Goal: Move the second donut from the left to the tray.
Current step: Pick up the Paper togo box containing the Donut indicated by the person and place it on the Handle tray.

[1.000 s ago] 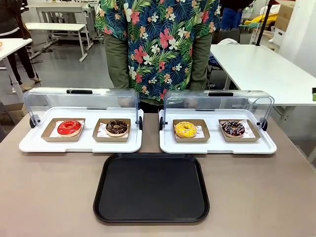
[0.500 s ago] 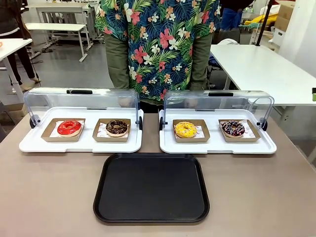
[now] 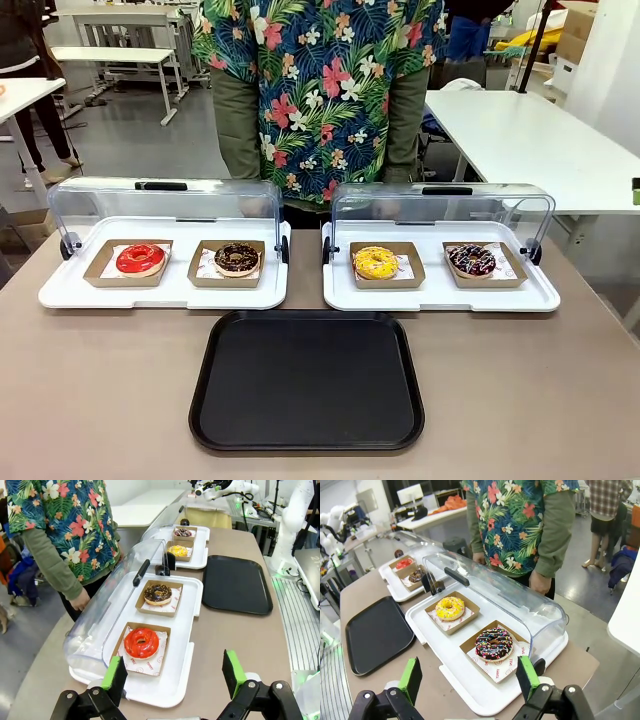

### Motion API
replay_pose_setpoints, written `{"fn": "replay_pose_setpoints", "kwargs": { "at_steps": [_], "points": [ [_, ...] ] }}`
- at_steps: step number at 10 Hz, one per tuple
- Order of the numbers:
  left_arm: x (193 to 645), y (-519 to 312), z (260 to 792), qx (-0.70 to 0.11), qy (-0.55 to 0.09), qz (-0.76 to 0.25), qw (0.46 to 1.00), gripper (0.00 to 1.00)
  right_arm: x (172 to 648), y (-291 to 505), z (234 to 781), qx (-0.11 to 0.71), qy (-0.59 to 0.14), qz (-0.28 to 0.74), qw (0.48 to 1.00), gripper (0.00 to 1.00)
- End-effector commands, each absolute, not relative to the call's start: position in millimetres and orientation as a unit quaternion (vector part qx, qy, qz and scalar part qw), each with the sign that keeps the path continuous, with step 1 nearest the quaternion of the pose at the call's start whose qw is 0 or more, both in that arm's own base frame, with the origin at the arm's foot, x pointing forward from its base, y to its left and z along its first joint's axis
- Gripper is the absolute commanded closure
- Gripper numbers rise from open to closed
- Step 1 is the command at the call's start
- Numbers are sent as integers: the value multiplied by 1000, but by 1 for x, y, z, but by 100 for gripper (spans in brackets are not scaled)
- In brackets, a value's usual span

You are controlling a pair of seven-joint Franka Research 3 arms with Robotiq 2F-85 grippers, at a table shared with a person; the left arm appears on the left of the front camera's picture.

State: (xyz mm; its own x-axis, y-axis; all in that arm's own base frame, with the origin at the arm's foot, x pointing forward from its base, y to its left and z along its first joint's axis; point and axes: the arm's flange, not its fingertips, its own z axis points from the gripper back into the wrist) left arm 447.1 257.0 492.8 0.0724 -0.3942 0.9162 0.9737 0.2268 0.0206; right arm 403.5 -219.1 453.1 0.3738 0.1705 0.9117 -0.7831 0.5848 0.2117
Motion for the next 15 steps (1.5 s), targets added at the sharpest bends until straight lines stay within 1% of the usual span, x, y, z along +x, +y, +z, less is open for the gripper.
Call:
{"fn": "replay_pose_setpoints", "kwargs": {
  "at_steps": [1, 15],
  "points": [
    [442, 253, 494, -331, -430, -520, 660, 0, 404, -218, 456, 333, -465, 312, 759, 0],
    [442, 253, 494, -331, -430, -520, 660, 0, 404, -218, 456, 333, -465, 312, 759, 0]
  ]
}}
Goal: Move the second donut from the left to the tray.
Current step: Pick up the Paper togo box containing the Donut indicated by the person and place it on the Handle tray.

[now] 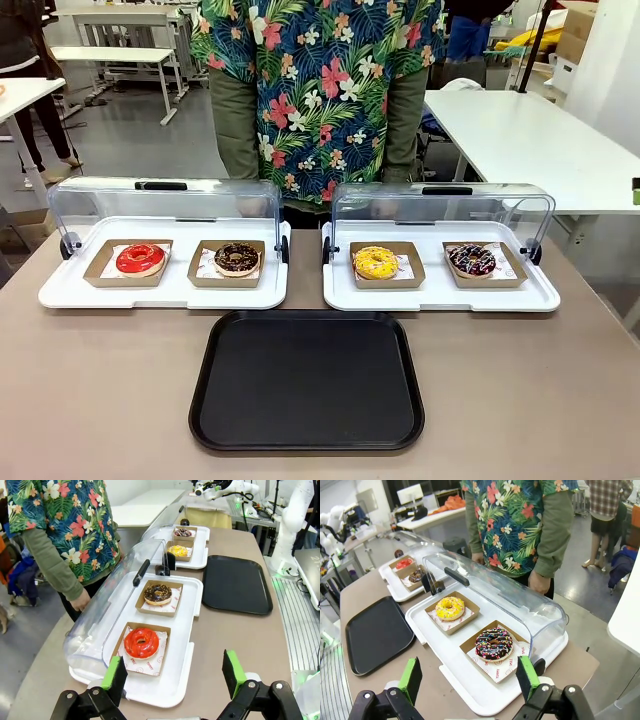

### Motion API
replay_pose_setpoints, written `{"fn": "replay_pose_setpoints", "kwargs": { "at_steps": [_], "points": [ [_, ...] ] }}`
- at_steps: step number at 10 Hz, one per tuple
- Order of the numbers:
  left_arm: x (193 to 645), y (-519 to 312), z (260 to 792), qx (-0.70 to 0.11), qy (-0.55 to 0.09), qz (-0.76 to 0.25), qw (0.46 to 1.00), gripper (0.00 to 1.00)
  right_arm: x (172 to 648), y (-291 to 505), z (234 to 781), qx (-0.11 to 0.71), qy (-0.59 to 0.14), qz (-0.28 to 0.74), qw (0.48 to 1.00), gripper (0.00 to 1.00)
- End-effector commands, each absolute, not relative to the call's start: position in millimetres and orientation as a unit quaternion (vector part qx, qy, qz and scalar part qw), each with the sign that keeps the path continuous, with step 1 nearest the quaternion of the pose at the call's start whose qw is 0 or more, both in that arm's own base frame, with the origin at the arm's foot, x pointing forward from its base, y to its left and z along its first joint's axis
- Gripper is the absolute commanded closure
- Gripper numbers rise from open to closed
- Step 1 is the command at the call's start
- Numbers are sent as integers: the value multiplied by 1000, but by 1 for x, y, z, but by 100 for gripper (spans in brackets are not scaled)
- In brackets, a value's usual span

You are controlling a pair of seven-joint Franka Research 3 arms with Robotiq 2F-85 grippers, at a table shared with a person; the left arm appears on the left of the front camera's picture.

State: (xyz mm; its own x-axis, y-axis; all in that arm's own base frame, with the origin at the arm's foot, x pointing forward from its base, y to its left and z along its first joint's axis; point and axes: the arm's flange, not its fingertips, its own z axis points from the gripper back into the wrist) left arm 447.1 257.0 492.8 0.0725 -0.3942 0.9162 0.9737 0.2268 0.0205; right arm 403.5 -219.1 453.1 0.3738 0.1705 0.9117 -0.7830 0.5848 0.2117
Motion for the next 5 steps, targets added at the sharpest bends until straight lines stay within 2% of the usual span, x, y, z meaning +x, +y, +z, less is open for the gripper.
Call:
{"fn": "replay_pose_setpoints", "kwargs": {
  "at_steps": [1, 5],
  "points": [
    [442, 253, 494, -331, -430, -520, 660, 0, 404, -218, 456, 333, -465, 312, 759, 0],
    [442, 253, 494, -331, -430, -520, 660, 0, 404, -218, 456, 333, -465, 312, 759, 0]
  ]
}}
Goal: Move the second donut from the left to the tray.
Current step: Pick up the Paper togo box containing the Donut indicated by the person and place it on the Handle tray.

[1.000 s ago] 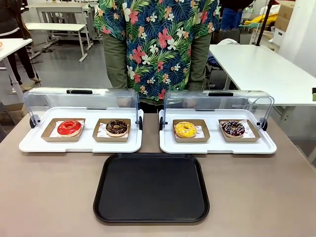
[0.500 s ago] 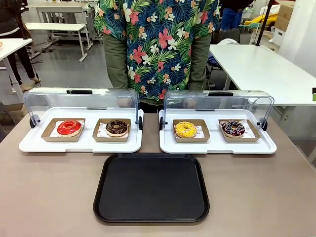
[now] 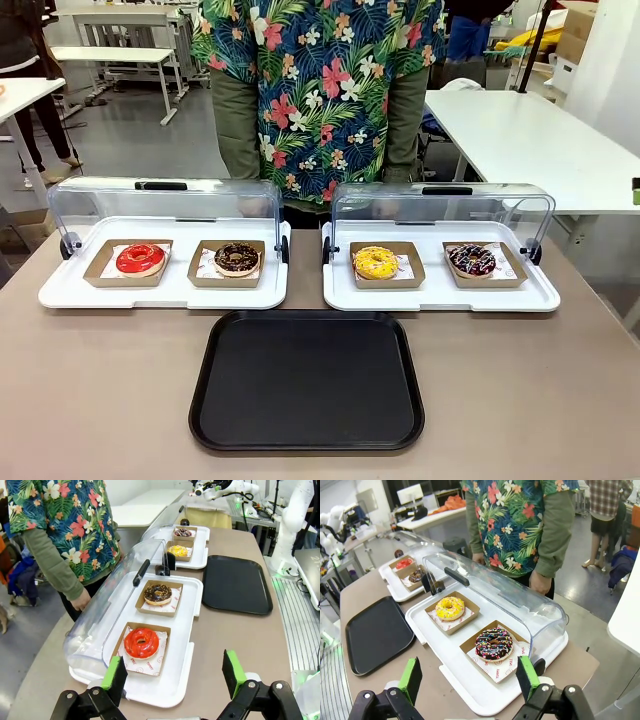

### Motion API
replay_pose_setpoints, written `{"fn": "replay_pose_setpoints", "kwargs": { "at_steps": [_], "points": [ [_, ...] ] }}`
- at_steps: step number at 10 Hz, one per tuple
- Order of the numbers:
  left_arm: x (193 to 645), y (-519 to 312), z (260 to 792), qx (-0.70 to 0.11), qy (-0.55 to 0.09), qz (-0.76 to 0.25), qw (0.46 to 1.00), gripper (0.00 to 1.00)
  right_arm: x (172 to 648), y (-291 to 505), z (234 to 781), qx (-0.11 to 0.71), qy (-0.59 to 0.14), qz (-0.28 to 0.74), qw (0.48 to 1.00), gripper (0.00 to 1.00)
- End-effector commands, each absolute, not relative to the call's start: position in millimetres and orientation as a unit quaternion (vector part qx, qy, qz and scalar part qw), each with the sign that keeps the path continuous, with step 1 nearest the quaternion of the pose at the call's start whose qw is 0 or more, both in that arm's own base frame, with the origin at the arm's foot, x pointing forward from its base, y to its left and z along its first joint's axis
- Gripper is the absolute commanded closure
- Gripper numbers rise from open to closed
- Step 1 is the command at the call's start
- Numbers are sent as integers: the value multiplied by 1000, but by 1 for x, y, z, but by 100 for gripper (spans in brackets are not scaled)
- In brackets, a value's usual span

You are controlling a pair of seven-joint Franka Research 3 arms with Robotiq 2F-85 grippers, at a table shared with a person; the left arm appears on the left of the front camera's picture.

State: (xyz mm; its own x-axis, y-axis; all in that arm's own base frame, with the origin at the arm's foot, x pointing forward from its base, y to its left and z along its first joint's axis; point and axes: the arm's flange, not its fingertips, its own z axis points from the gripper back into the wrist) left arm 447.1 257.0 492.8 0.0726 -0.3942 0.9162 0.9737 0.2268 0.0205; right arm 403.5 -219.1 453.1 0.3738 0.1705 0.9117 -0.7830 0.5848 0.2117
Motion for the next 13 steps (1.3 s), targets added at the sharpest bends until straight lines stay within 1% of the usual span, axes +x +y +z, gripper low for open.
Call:
{"fn": "replay_pose_setpoints", "kwargs": {
  "at_steps": [1, 13],
  "points": [
    [442, 253, 494, -331, -430, -520, 660, 0, 404, -218, 456, 333, -465, 312, 759, 0],
    [442, 253, 494, -331, -430, -520, 660, 0, 404, -218, 456, 333, -465, 312, 759, 0]
  ]
}}
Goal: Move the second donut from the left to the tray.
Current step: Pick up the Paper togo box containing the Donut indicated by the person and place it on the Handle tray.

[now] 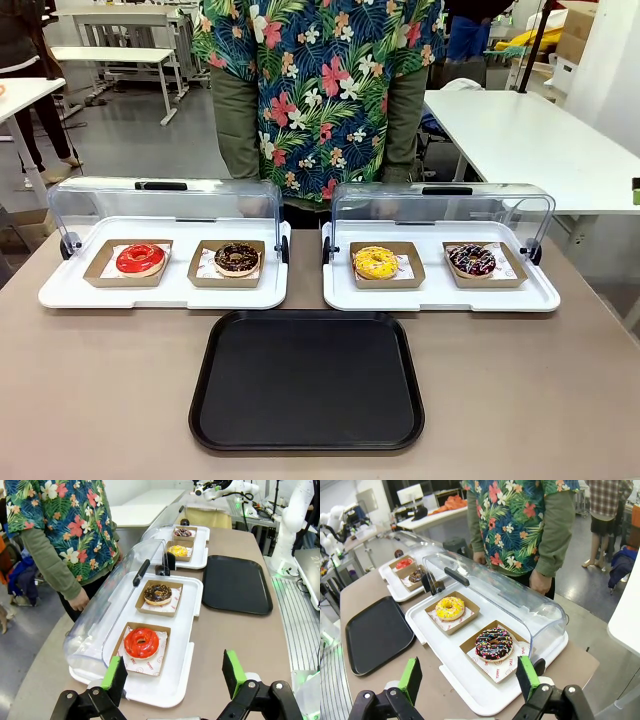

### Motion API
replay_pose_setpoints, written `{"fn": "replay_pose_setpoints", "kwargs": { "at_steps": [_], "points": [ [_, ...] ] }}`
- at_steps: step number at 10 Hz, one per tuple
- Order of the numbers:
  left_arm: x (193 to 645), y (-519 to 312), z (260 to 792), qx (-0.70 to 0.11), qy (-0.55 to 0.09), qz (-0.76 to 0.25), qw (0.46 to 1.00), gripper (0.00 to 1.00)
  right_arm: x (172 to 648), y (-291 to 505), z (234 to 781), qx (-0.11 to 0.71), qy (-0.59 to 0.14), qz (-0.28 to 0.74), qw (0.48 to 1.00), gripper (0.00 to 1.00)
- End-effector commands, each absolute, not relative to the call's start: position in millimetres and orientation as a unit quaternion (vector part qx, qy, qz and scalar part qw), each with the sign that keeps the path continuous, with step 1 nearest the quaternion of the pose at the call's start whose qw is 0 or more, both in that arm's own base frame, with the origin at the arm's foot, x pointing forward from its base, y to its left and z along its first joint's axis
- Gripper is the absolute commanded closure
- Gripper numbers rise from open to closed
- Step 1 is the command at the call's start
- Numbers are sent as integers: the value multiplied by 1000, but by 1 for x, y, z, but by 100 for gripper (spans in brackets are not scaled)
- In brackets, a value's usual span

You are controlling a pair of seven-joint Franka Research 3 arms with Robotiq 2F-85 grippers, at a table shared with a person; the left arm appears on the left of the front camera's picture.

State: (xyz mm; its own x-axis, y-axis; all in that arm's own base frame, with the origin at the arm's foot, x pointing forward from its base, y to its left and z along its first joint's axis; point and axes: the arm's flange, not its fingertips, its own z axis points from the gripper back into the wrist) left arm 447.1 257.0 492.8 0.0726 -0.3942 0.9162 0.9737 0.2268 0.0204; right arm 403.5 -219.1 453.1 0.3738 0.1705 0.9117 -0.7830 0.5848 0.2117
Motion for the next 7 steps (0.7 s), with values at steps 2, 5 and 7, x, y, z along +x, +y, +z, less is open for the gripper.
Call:
{"fn": "replay_pose_setpoints", "kwargs": {
  "at_steps": [2, 5, 7],
  "points": [
    [442, 253, 494, -331, -430, -520, 660, 0, 404, -218, 456, 333, -465, 312, 759, 0],
    [442, 253, 494, -331, -430, -520, 660, 0, 404, -218, 456, 333, -465, 312, 759, 0],
    [442, 253, 494, -331, -430, -520, 660, 0, 404, -218, 456, 333, -465, 312, 759, 0]
  ]
}}
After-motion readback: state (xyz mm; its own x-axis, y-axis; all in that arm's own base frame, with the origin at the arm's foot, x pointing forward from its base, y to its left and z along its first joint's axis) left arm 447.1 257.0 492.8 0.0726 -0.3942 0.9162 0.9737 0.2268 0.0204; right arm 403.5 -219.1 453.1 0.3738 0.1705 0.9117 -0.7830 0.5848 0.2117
